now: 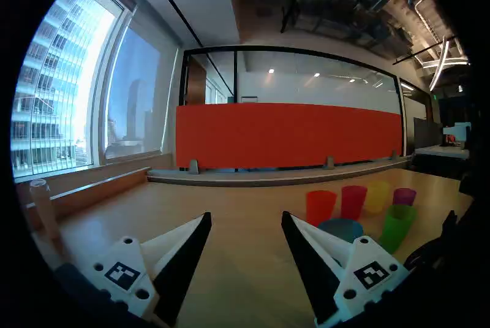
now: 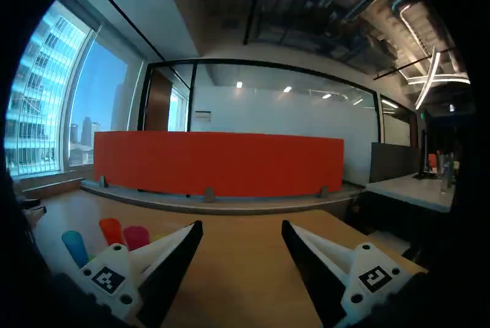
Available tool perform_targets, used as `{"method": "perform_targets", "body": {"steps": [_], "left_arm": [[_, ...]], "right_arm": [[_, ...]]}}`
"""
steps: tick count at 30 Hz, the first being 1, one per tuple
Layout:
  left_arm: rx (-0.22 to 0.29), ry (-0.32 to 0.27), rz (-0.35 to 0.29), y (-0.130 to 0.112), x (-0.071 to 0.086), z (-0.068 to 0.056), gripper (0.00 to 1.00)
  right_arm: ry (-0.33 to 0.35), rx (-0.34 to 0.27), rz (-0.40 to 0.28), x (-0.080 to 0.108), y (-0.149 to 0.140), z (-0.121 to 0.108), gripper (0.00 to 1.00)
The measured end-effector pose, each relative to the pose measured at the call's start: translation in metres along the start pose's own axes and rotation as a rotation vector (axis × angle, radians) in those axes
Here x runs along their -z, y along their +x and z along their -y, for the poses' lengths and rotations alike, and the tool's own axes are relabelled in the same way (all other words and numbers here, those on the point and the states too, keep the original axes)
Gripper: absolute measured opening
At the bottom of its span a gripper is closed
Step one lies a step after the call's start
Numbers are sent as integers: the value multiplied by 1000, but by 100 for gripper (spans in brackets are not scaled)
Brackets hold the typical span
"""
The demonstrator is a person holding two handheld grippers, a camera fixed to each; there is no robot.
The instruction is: Pour water
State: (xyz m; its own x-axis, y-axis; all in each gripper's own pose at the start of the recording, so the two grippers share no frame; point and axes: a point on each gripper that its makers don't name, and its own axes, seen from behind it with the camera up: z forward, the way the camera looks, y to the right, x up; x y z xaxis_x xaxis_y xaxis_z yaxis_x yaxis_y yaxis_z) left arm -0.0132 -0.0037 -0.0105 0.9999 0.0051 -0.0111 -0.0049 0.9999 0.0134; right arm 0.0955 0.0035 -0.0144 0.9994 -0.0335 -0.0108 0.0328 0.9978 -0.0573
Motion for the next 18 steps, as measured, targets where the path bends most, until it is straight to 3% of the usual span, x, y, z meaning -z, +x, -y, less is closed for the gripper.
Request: {"method": "perform_targets", "body": {"steps": [18], "left_arm": [[-1,0,0,0,1,0,85]], "right_arm": [[24,23,-28,7,-5,-4,100]]}}
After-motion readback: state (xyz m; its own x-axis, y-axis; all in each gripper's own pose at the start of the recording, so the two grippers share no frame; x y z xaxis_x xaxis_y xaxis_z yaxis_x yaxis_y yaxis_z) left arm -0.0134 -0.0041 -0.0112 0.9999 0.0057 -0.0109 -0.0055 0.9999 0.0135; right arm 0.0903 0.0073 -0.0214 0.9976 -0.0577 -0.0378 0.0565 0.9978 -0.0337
